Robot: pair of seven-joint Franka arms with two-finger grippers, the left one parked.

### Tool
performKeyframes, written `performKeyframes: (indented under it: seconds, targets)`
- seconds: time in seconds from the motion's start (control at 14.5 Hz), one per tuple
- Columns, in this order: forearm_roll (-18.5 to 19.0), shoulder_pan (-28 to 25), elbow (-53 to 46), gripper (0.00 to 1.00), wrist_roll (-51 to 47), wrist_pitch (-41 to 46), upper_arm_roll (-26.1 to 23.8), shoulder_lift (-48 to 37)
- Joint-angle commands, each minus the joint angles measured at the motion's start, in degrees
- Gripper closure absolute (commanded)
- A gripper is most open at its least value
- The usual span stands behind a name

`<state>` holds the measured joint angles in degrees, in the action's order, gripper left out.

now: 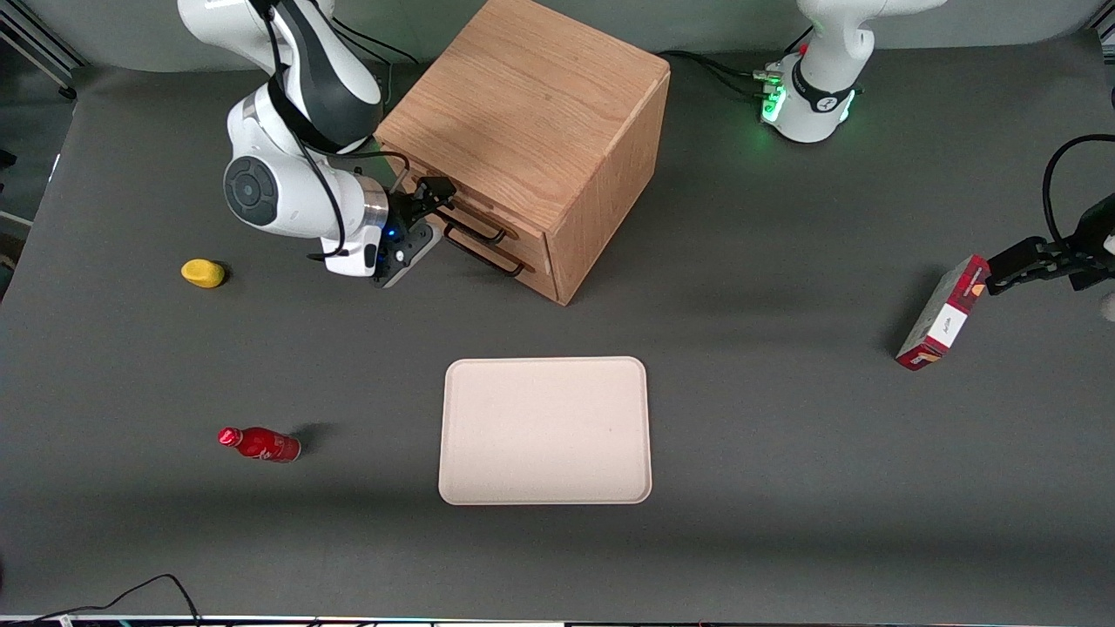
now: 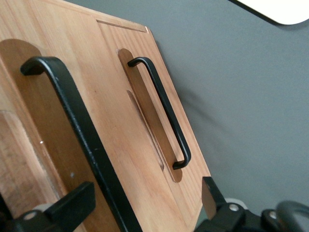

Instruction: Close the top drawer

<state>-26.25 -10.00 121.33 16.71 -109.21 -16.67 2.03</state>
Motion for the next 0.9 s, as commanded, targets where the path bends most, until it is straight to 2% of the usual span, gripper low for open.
performKeyframes:
  seconds: [0.0,0.28,0.69,0.83]
  targets:
    - [-2.22,-0.02,2.25,0.00,-2.55,-1.00,-1.70,-2.38]
    - [-0.74,0.15,-2.75,0.00,-2.64,0.14,-1.44,-0.54]
    - [6.38,0.60,-16.81,0.00,-2.73,9.53,0.84,0.44]
    - [9.98,0.68,-23.38,0.00,-2.91,13.91,2.51,0.26]
